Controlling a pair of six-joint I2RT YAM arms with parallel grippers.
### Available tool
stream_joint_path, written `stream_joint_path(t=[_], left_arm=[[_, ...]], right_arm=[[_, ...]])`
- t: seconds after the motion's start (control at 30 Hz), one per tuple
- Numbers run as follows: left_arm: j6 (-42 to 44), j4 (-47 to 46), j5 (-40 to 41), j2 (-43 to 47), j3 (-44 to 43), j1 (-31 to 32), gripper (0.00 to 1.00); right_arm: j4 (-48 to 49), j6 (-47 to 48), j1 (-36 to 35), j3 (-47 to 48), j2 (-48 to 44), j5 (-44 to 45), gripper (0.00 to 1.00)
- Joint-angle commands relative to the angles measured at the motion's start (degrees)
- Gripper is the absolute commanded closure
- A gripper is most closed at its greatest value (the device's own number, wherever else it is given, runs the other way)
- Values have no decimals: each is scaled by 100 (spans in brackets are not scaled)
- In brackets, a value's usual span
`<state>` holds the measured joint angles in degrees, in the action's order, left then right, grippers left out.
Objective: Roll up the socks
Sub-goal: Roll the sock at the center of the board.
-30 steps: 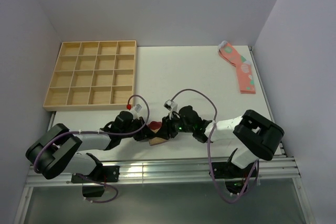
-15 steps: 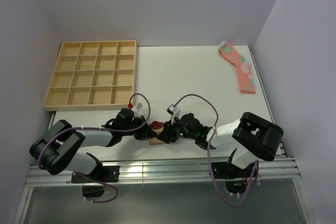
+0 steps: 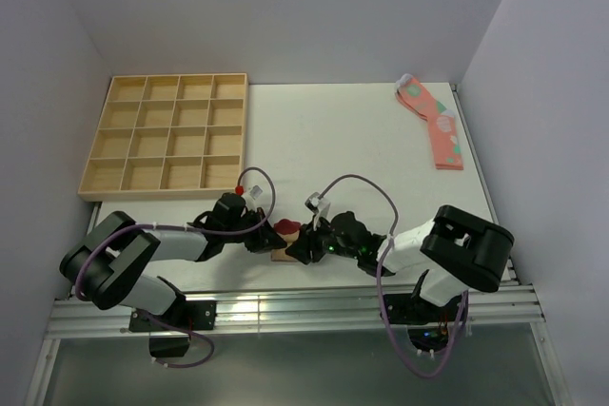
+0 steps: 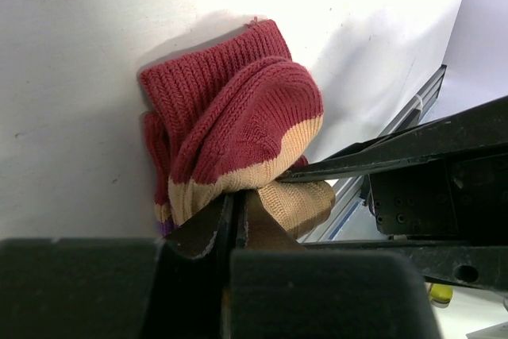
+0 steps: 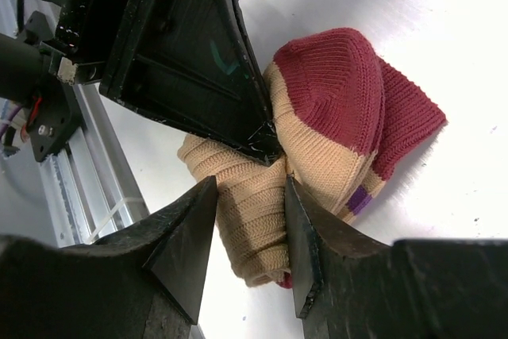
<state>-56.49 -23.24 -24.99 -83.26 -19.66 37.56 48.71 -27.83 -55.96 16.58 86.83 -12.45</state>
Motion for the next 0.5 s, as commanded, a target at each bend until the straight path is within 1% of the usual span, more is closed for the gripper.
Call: stream_joint_path(t=[0.0,0.1,0.13,0.2,0.33,0.47], left_arm=[[332,909,742,-287,155,-30,100],[358,962,742,-226,155,-38,100],[375,988,750,-217,164,-38,100],[393,1032,777,-173,173,-38,100],[428,1085,777,-111,173,-38,100],[472,1129,750,-155,129,-38,100]], right_arm=[[-555,6,-274,38,-87,93,53],[-880,59,-284,117,-332,435,52],[-1011,68,-283,161,-533,523,50],[-1459,146,-283,336,-754,760,48],[-2232,357,-275,671,-1307,963,47],[-2698,612,-266,917,-1607,1016,47]])
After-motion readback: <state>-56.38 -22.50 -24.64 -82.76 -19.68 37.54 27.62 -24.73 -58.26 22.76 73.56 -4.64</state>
